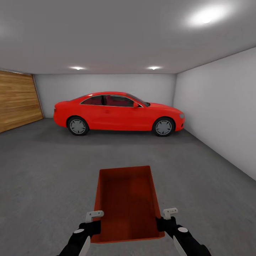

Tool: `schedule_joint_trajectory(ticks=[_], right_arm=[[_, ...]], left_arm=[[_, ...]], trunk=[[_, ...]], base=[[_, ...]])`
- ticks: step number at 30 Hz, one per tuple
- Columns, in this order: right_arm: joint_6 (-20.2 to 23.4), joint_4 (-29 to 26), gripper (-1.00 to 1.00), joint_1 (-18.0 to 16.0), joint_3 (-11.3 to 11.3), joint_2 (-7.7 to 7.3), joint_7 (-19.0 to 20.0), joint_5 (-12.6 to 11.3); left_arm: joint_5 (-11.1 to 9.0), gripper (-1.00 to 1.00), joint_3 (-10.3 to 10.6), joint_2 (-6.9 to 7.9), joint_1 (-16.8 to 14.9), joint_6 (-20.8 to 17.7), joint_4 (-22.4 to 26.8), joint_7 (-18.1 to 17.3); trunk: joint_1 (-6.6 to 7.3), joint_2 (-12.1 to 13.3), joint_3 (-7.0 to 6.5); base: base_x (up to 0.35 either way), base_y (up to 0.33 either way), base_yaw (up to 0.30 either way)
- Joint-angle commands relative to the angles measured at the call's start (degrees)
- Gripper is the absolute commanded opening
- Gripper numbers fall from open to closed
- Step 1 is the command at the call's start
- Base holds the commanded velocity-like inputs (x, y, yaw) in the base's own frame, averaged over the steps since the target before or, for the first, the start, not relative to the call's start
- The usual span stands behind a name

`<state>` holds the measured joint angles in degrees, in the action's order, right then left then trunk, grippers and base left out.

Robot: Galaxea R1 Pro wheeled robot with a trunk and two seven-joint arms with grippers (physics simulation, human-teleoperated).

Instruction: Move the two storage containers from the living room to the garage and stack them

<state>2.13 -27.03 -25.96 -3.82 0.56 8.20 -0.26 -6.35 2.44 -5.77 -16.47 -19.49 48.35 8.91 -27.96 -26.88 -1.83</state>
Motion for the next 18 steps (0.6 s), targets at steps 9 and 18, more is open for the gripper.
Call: schedule_joint_trajectory(ticks=[9, 18], right_arm=[[0.3, 0.1, -1.0, -0.1, 0.3, -0.03, 3.3, -2.0], [0.3, 0.1, -1.0, -0.1, 0.3, -0.03, 3.3, -2.0]], left_arm=[[2.3, -1.0, 0.2, 1.03, 0.0, 2.3, 0.2, 2.2], [2.3, -1.0, 0.2, 1.03, 0.0, 2.3, 0.2, 2.2]], trunk=[[-0.02, 0.0, 0.03], [-0.02, 0.0, 0.03]], base=[[0.0, 0.0, 0.0], [0.006, 0.0, 0.0]])
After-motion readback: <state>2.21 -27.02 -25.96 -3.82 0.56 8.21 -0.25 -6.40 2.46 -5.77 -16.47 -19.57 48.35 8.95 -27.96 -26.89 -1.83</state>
